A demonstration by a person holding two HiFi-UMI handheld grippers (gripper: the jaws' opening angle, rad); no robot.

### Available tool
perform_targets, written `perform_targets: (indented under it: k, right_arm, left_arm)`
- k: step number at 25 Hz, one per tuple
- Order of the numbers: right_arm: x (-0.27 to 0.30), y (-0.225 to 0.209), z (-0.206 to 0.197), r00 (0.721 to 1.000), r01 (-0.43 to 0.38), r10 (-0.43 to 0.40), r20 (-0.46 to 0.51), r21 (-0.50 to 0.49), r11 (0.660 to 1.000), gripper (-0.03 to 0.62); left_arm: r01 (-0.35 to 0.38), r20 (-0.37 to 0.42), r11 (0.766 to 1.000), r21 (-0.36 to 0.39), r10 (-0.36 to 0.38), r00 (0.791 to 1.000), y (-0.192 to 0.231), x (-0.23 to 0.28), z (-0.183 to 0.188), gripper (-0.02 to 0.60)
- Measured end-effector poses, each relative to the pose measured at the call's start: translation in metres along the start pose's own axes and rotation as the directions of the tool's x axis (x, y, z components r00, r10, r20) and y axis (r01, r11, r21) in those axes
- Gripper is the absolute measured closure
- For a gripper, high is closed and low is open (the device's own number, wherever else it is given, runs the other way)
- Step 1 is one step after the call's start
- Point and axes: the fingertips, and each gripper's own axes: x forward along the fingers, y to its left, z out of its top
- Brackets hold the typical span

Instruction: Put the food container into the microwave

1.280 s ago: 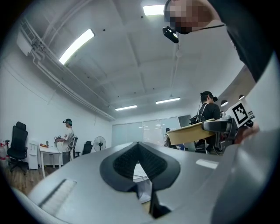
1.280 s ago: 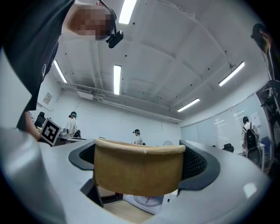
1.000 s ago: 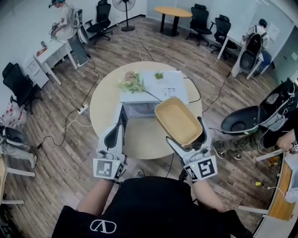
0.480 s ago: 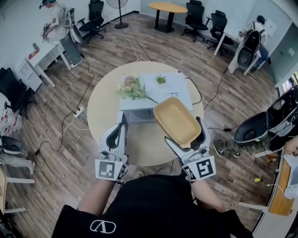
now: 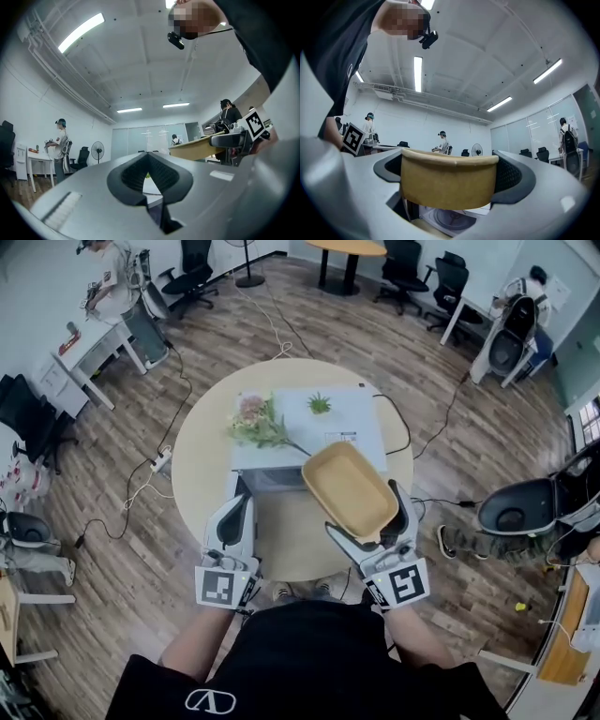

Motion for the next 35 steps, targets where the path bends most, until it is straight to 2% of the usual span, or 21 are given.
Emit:
perform_targets:
  k: [3, 6, 11, 18, 24, 29, 35]
  right_arm:
    - [0.002, -0.002, -0.024, 0.999, -0.017, 0.018, -0.028, 0.015, 1.0, 0.026]
    - [0.005, 0.002, -0.054, 0.998, -0.036, 0.037, -0.045, 0.022, 0.999, 0.026]
    - [0.014, 0.015, -0.106, 0.991, -0.08, 0.084, -0.102, 0.039, 0.996, 0.026]
    - [0.025, 0.022, -0.176, 0.983, -0.086, 0.099, -0.156, 0.085, 0.993, 0.026]
    - [0.033, 0.02, -0.225, 0.981, -0.083, 0.094, -0.169, 0.074, 0.994, 0.026]
    - [0.05, 0.016, -0.279, 0.971, -0.074, 0.084, -0.224, 0.052, 0.996, 0.026]
    - [0.092, 0.004, -0.331, 0.958, -0.003, 0.016, -0.287, 0.046, 0.999, 0.026]
  left_arm:
    - [0.01, -0.017, 1.0, -0.003, -0.01, 1.0, -0.007, 0.006, -0.021, 0.58]
    - [0.053, -0.034, 0.999, 0.001, -0.053, 0.998, -0.02, 0.013, -0.043, 0.58]
    - [0.08, -0.102, 0.997, -0.008, -0.08, 0.992, -0.023, 0.021, -0.086, 0.58]
    - [0.094, -0.11, 0.996, -0.007, -0.094, 0.989, -0.02, 0.032, -0.128, 0.58]
    - [0.099, -0.111, 0.995, -0.012, -0.1, 0.989, -0.018, 0.031, -0.157, 0.58]
    - [0.09, -0.133, 0.996, -0.024, -0.093, 0.987, -0.016, 0.023, -0.173, 0.58]
    - [0.098, -0.147, 0.995, -0.025, -0.101, 0.984, -0.018, 0.014, -0.177, 0.58]
